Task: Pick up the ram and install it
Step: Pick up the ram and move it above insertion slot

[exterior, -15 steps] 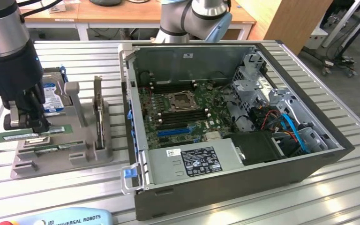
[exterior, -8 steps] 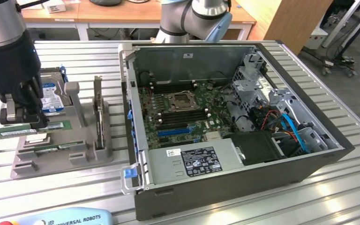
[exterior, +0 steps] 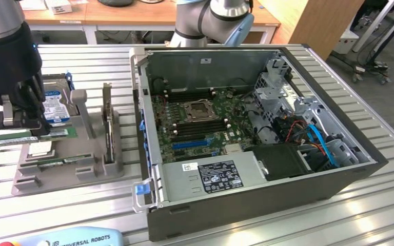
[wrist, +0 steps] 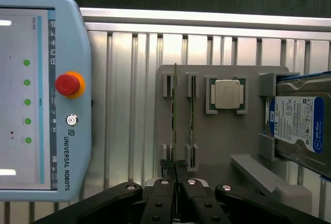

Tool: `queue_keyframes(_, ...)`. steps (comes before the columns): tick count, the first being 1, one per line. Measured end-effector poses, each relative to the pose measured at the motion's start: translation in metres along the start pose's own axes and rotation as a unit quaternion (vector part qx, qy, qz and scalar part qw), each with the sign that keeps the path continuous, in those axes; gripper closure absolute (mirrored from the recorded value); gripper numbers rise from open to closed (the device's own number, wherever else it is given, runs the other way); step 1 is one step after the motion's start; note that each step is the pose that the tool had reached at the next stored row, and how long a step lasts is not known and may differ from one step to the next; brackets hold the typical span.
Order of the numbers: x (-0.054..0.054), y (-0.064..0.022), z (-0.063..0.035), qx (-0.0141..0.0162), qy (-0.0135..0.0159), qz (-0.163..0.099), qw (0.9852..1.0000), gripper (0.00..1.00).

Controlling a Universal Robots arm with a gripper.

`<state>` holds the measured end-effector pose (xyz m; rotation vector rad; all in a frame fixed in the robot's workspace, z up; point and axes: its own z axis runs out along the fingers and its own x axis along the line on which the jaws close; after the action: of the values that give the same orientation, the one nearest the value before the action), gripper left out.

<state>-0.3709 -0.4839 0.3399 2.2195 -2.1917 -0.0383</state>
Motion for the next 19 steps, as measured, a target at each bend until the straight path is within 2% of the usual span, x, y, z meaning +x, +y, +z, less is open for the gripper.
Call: queue_keyframes(19, 0.000, 0.0005, -0.0355, 0.0000, 0.0000, -0.001, 1.0000, 0.89)
